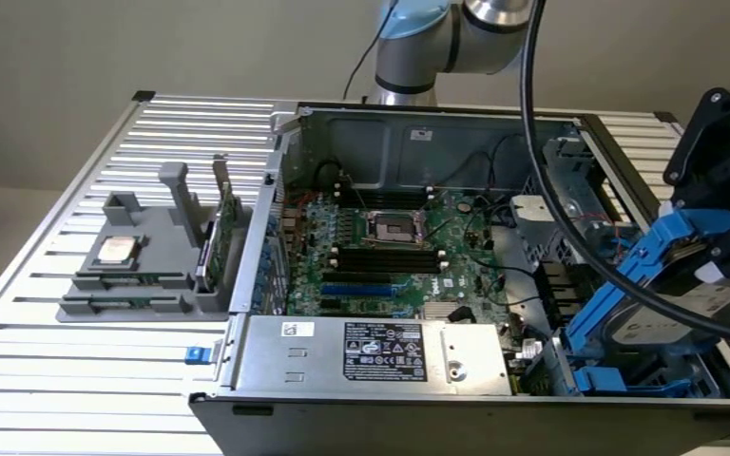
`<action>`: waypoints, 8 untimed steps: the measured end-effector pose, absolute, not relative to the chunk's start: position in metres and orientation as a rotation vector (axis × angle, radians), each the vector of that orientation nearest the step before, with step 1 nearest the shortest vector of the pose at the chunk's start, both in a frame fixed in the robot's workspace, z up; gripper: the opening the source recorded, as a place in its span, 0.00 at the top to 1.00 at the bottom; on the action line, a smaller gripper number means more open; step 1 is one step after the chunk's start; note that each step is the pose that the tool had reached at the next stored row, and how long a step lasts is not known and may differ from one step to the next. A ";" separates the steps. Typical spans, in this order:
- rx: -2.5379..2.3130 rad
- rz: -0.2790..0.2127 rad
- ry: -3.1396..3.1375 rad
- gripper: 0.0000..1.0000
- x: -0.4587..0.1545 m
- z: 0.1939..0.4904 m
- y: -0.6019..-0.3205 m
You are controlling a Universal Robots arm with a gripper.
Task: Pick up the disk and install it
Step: 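Pick up the disk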
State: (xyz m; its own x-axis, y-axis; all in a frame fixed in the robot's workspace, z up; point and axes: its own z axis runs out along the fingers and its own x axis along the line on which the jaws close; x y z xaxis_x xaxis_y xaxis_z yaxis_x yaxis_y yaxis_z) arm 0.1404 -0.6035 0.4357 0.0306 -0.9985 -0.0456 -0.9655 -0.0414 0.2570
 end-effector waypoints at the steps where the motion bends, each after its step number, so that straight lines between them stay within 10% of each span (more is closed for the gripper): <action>1: 2.135 -0.320 -2.058 0.67 0.141 0.436 -0.604; 8: 2.124 -0.326 -2.035 0.67 0.145 0.434 -0.604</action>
